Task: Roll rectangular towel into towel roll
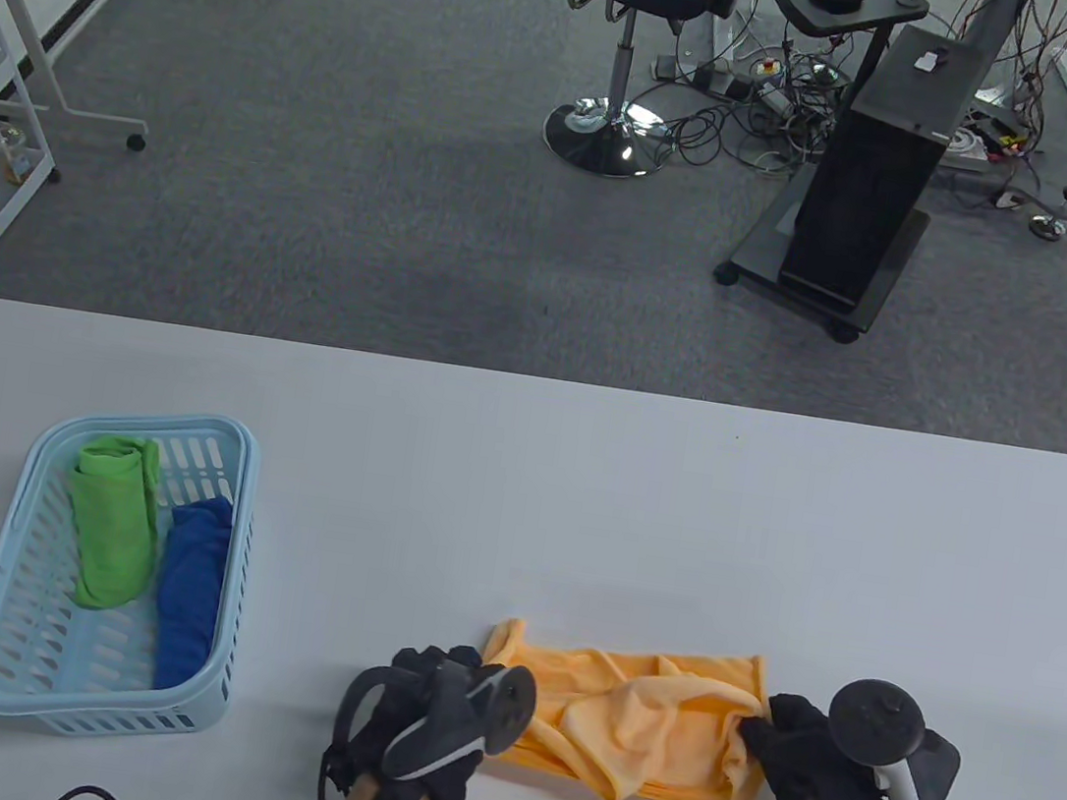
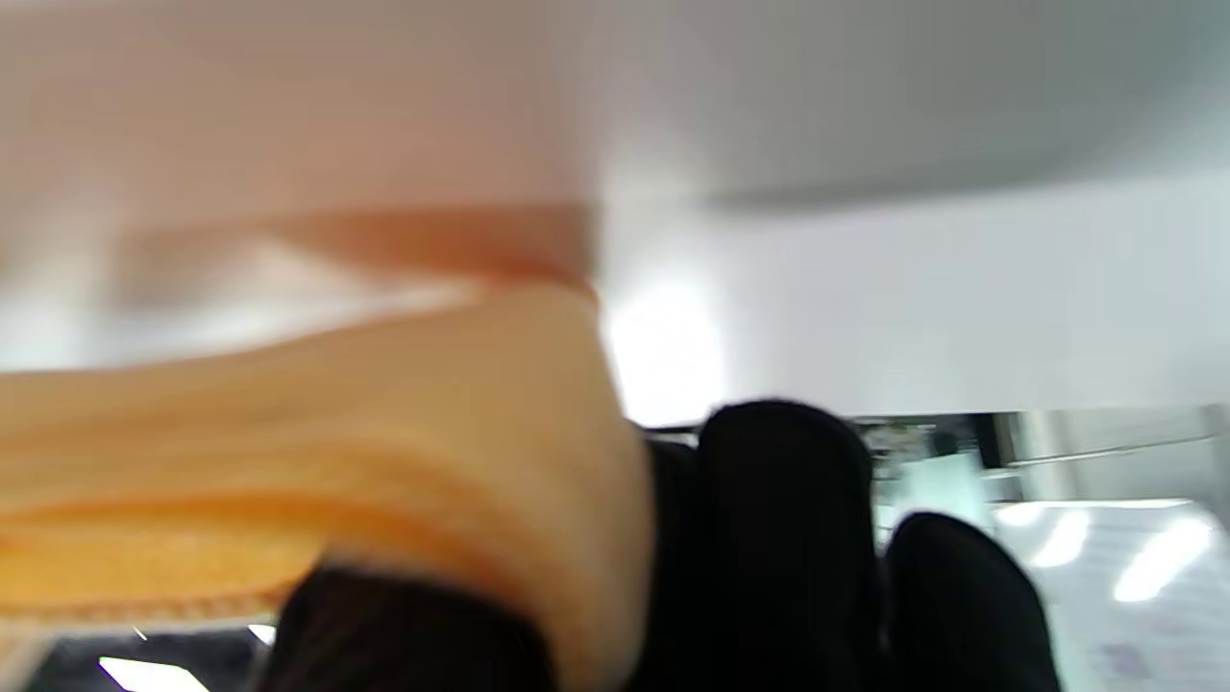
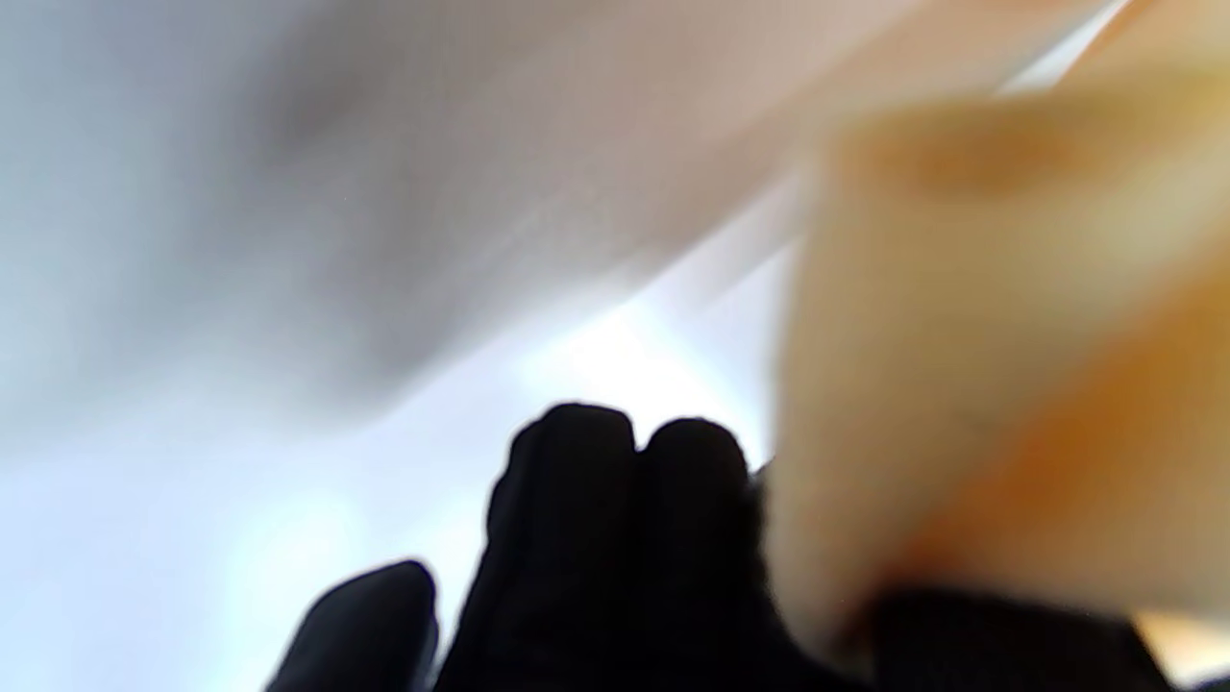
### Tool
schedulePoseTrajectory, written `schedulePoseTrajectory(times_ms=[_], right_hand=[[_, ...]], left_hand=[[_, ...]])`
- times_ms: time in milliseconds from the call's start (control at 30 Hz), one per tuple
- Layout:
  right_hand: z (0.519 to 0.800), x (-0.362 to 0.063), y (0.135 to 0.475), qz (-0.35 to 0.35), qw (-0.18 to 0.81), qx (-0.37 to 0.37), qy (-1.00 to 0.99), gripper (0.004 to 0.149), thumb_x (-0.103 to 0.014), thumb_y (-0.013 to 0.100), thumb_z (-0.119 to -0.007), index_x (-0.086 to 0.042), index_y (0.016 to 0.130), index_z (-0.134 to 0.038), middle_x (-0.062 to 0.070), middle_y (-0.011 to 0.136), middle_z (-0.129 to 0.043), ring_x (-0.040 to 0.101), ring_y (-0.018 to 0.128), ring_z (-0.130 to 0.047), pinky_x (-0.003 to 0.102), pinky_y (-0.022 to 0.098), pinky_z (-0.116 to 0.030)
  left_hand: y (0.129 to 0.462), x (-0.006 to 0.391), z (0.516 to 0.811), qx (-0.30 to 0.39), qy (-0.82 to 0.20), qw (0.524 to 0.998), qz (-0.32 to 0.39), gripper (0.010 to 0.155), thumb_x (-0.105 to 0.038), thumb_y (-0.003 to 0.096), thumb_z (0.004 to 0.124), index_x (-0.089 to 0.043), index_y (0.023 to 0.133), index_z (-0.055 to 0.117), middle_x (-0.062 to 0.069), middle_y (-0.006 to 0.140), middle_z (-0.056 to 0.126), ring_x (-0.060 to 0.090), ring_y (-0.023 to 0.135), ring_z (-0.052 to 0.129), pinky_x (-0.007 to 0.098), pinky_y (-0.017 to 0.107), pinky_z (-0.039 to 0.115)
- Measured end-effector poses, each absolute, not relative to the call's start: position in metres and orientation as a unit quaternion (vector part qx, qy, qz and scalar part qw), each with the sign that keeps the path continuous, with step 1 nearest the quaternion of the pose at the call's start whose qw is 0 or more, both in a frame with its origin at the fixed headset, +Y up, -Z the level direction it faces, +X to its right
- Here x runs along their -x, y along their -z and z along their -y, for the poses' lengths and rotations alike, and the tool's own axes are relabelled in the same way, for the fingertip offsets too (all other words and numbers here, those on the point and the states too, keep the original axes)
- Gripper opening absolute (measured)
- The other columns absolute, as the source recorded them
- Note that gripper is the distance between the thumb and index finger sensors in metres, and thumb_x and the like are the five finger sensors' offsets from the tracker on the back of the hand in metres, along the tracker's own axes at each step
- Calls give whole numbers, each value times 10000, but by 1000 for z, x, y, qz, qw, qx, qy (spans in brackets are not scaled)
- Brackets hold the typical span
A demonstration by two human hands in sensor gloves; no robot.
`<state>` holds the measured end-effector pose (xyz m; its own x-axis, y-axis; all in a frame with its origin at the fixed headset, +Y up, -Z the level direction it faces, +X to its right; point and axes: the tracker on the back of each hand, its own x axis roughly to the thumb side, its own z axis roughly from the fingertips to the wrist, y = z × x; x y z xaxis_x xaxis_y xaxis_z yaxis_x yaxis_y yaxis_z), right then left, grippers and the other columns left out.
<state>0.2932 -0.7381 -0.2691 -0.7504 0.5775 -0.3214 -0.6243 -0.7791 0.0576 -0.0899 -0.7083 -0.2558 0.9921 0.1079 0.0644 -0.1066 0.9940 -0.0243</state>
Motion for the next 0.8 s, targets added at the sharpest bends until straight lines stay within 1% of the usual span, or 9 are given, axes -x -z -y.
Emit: schedulePoseTrajectory(times_ms=[67,133,267,333,400,467,533,667,800], right_hand=[[739,-296,271,-80,314,152,-934,485,-420,298,-799,-171,710,-857,87,812,-851,292,719,-920,611,652,-577],[741,-299,272,-75,280,161,-943,487,-421,295,-801,-171,709,-860,87,809,-855,293,714,-924,608,651,-580],[749,-305,272,-77,162,178,-967,507,-435,289,-805,-176,722,-858,91,816,-851,293,720,-920,606,652,-582],[753,-307,273,-85,131,186,-970,515,-433,291,-805,-175,734,-852,92,824,-843,293,729,-914,606,655,-579],[756,-309,273,-112,123,187,-968,566,-443,304,-799,-172,800,-810,108,871,-793,307,776,-872,616,663,-555],[757,-310,273,-116,124,189,-967,543,-422,309,-797,-175,792,-818,108,866,-801,307,772,-876,617,664,-554],[755,-312,272,-114,118,200,-966,572,-433,309,-796,-167,815,-797,118,886,-773,317,792,-853,620,667,-545],[746,-315,271,-88,117,206,-967,630,-435,312,-792,-161,878,-750,137,928,-712,338,829,-804,629,673,-521],[746,-310,271,-89,119,197,-969,618,-426,313,-793,-172,875,-758,130,929,-714,334,830,-805,630,675,-518]], left_hand=[[252,113,704,-9,-125,992,-8,414,-427,397,801,-244,730,965,73,805,960,309,660,1008,596,592,726],[249,130,710,-20,-145,988,-49,415,-417,404,798,-207,721,964,85,827,950,324,683,1001,602,588,726],[252,147,728,48,-98,989,-100,422,-415,407,795,-177,711,964,97,855,942,330,703,1004,596,580,737],[252,146,726,51,-61,990,-113,423,-418,407,796,-185,717,963,84,867,940,326,712,1004,592,587,735],[251,144,722,57,-57,990,-117,434,-422,410,798,-219,765,944,97,908,915,338,740,988,599,600,720],[248,142,718,54,-60,990,-119,490,-398,422,784,-278,892,858,109,945,888,356,766,969,608,609,705],[243,137,705,42,-59,992,-106,516,-387,429,774,-290,933,821,116,955,881,366,776,963,611,607,703],[243,109,681,3,-70,996,-51,495,-355,446,759,-286,931,830,91,951,898,394,820,927,625,620,683],[272,52,684,63,-55,994,64,515,-296,459,736,-335,973,760,22,1048,818,397,966,802,639,656,635]])
